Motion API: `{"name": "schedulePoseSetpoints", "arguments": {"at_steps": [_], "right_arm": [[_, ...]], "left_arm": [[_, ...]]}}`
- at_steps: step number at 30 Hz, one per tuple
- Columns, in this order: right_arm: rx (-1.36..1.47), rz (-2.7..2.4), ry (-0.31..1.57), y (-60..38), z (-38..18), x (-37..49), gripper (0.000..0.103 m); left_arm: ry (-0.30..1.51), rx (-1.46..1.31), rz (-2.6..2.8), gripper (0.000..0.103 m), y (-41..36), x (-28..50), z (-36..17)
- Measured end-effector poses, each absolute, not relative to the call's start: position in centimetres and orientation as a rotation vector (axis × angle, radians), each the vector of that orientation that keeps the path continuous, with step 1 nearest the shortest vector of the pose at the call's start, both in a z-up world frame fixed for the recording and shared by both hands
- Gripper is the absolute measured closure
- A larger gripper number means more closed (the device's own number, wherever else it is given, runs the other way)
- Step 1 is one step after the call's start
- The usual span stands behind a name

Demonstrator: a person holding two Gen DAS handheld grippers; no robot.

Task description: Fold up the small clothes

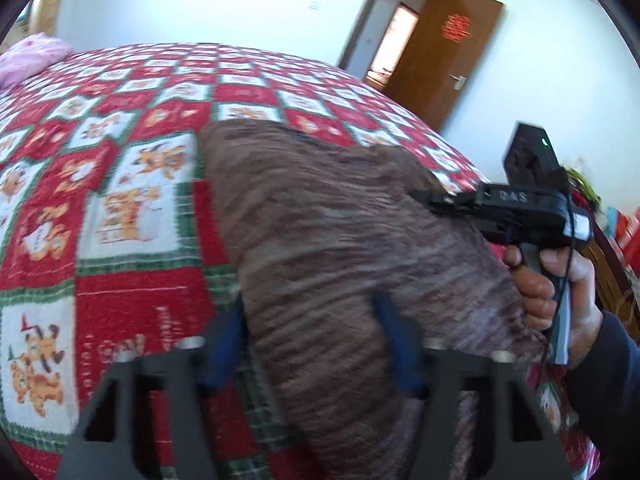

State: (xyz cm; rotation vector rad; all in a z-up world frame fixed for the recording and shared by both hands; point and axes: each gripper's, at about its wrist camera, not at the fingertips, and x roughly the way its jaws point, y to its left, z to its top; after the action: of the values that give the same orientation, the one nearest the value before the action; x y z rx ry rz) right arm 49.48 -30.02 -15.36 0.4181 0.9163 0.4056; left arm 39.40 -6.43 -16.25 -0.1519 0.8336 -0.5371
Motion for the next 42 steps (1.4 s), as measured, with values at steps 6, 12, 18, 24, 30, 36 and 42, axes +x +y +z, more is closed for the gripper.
{"name": "schedulePoseSetpoints", "arguments": {"at_steps": [6,12,18,24,30,36,42], "right_arm": [[0.409,0.381,0.844,-29.1,-12.1,47.7,0.086],[0.367,0.433,0.777,-27.1,-8.2,44.6,0.086],[0.393,0.507,0.743,-24.6,-6.5,42.4,0.086],[0.385,0.590,0.742,-20.0,-5.9,40.5,0.086],[0.380,0.673,0.752,-15.3,-5.9,39.3,0.086],[0.360,0.755,0.762,-10.3,-5.6,38.2,0.086],[0.351,0.827,0.783,-5.4,-5.8,37.1,0.086]], "left_arm": [[0.833,-0.143,-0.521,0.070,-6.5,39.1,-15.4],[0.818,-0.208,-0.513,0.073,-5.1,37.5,-13.2],[0.745,-0.230,-0.488,0.073,-1.9,34.3,-10.0],[0.708,-0.205,-0.437,0.073,1.6,31.2,-8.7],[0.673,-0.188,-0.373,0.073,4.8,28.4,-7.9],[0.641,-0.191,-0.308,0.073,8.4,25.8,-7.3],[0.614,-0.186,-0.238,0.073,11.8,23.4,-7.2]]}}
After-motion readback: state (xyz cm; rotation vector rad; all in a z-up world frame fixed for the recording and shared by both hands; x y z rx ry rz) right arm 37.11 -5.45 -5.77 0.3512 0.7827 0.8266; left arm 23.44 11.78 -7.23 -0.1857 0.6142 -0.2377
